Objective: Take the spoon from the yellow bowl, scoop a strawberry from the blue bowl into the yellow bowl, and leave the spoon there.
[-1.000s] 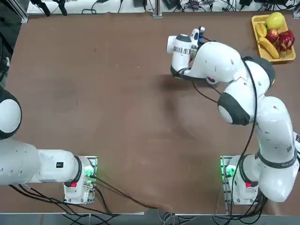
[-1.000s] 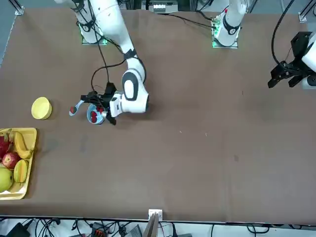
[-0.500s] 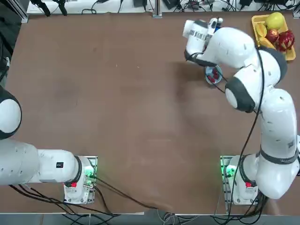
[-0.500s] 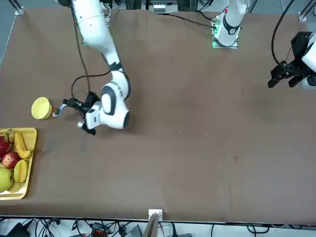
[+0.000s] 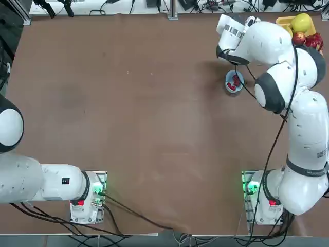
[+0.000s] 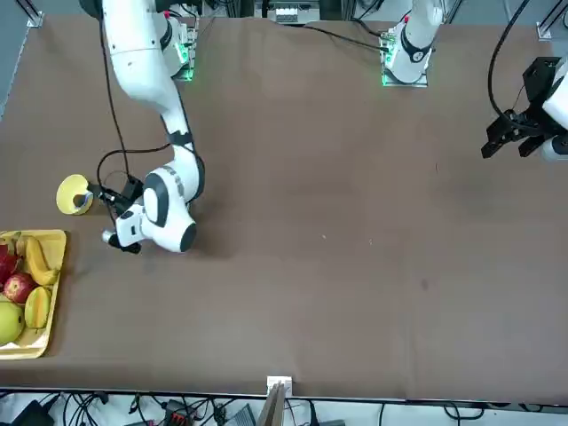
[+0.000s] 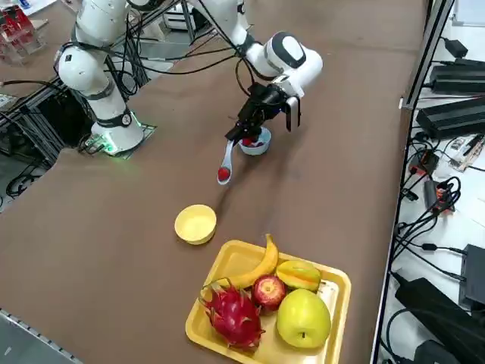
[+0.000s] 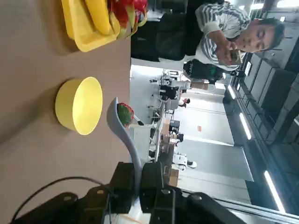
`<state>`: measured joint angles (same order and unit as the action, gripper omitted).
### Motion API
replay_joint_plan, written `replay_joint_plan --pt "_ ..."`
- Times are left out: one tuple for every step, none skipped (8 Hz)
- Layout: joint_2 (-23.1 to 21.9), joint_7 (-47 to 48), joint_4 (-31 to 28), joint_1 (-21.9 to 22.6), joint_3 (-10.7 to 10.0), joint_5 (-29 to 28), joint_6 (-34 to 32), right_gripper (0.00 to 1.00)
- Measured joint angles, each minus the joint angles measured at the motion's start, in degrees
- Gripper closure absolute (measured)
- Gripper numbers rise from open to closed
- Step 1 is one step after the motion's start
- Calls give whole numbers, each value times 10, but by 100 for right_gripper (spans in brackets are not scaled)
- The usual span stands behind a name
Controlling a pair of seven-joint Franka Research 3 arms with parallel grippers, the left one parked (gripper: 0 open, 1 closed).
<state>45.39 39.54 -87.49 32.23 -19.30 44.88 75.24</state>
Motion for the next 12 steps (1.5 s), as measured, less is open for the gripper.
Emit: replay_joint_plan --pt "1 -6 -11 -12 0 0 11 89" --pt "1 -11 -24 -24 0 0 23 89" --pt "2 -19 -34 -34 1 0 31 89" --pt "2 -31 -40 -42 1 0 34 89" --pt "2 -49 -45 -48 1 0 36 89" --pt "3 -70 -49 -52 1 0 38 89" --pt "4 -94 -51 -56 1 0 42 89" --pt "5 -119 -51 -60 1 1 47 89" --pt "8 -142 -51 -64 1 4 53 89" --pt "11 -163 -51 -69 1 6 59 89" --pt "17 -182 -52 -73 1 8 66 89" --pt "26 -193 -52 -75 1 8 72 89"
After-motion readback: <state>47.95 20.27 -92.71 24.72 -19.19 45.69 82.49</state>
